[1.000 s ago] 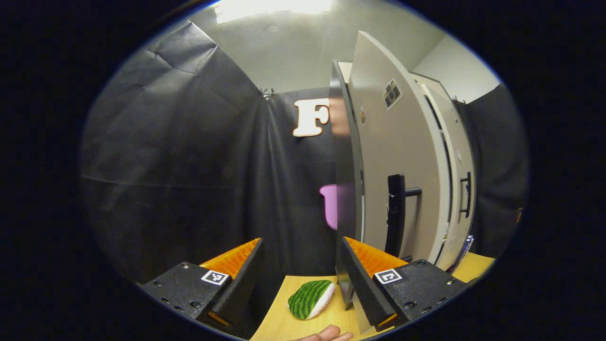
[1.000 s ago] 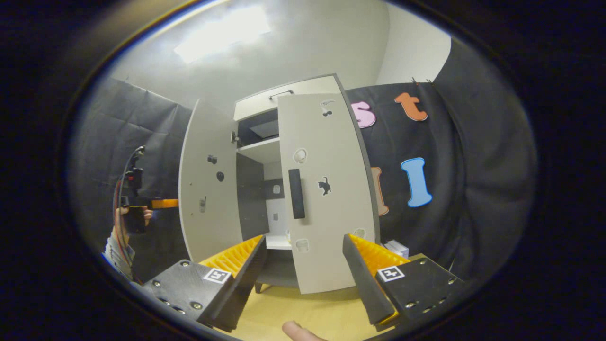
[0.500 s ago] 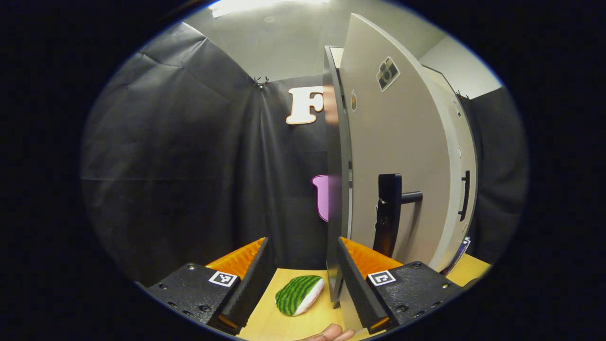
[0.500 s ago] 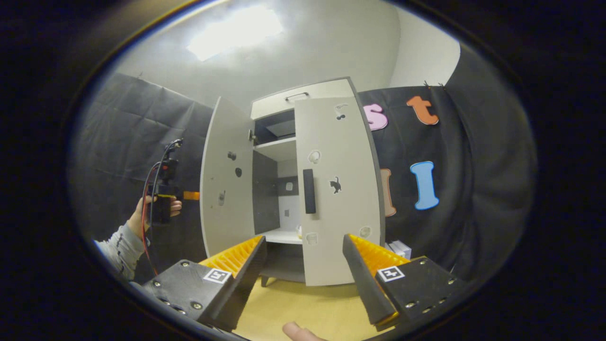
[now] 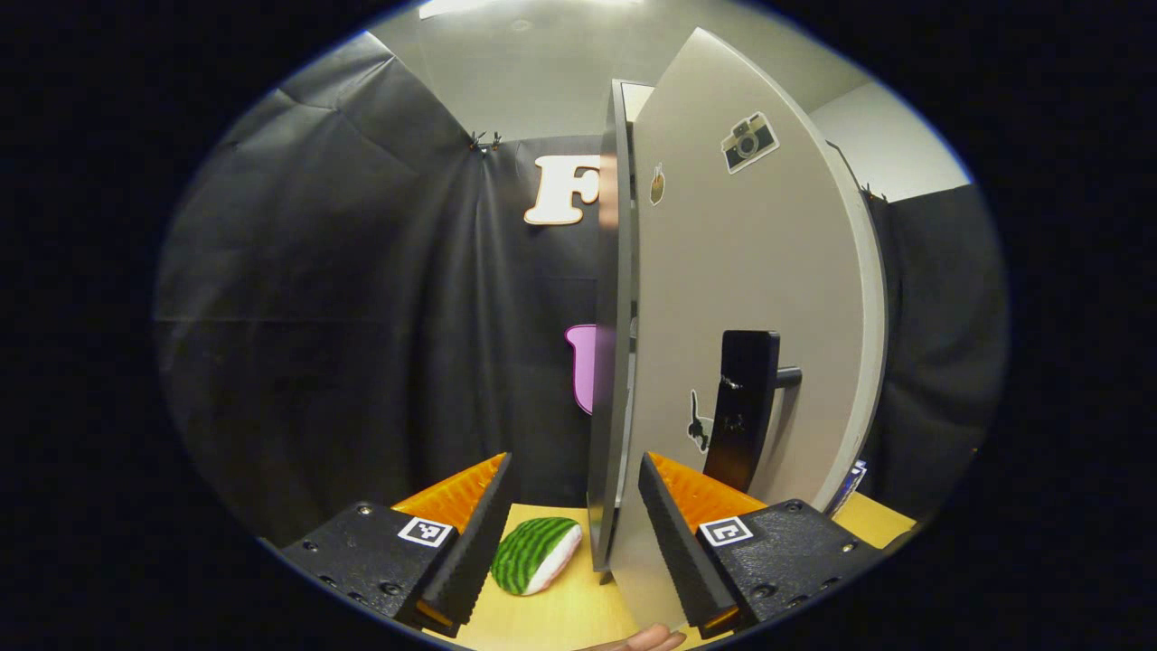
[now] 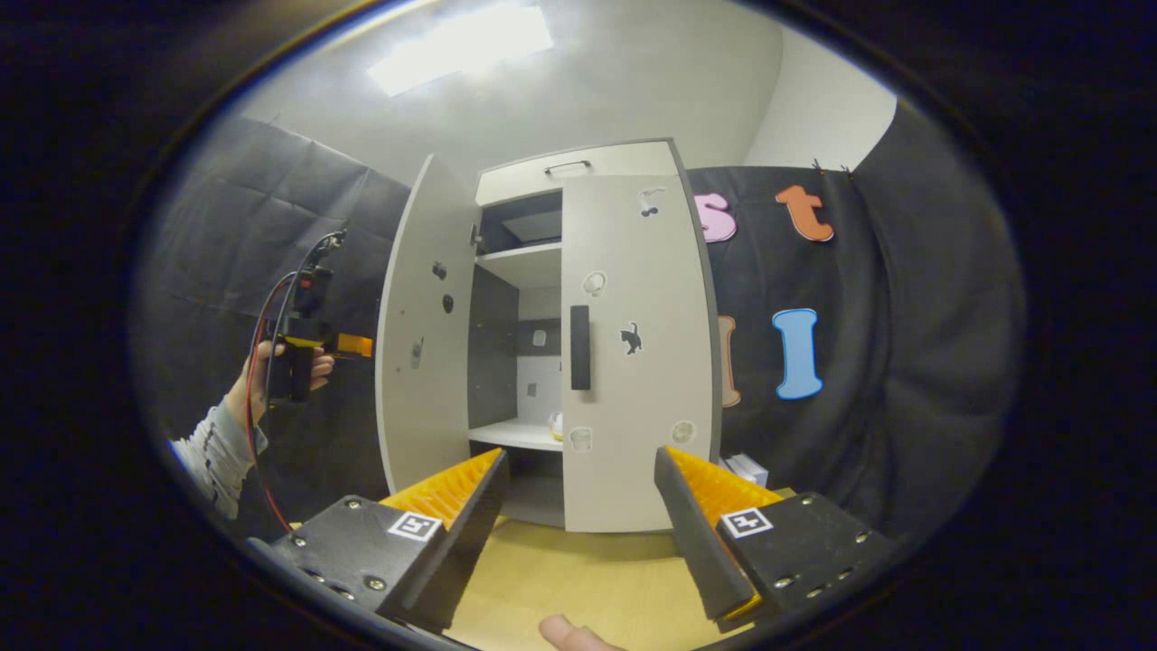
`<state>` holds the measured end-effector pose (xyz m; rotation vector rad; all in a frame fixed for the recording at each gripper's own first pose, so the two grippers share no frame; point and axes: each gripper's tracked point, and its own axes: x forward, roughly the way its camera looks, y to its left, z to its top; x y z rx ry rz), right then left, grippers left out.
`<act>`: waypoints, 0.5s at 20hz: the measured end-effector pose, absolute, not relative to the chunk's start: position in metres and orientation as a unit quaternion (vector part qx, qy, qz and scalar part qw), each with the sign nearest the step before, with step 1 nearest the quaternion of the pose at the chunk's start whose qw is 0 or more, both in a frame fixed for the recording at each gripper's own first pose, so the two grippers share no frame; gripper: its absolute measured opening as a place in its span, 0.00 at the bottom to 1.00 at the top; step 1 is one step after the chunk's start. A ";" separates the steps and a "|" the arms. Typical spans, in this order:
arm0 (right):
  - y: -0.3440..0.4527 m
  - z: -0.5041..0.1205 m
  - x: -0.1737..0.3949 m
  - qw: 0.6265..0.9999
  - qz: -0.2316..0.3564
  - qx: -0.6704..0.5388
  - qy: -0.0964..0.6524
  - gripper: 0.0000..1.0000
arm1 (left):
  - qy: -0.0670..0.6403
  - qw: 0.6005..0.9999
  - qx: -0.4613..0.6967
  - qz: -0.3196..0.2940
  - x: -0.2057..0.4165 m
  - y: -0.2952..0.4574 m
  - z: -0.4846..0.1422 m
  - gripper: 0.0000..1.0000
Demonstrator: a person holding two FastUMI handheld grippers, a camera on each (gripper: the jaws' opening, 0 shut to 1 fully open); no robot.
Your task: Grab one shoe with the right hand and put it into the shoe cabinet, grab the other shoe with the left hand and put it into the shoe cabinet; then close the right door with the right hand and the left door with the left hand.
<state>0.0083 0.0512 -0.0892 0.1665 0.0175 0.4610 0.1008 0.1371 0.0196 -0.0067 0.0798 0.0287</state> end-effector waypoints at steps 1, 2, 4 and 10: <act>0.052 -0.088 0.007 0.970 0.230 0.082 0.007 0.96 | 0.040 0.999 -0.005 0.010 0.101 0.132 0.019 0.84; 0.053 -0.088 0.006 0.969 0.233 0.082 0.004 0.96 | 0.039 0.999 -0.006 0.005 0.101 0.133 0.019 0.81; 0.057 -0.087 0.003 0.968 0.240 0.073 0.000 0.96 | 0.042 0.999 -0.009 -0.002 0.100 0.129 0.017 0.81; 0.054 -0.094 -0.004 0.973 0.216 0.075 0.015 0.96 | 0.073 0.997 -0.008 0.012 0.117 0.120 -0.003 0.86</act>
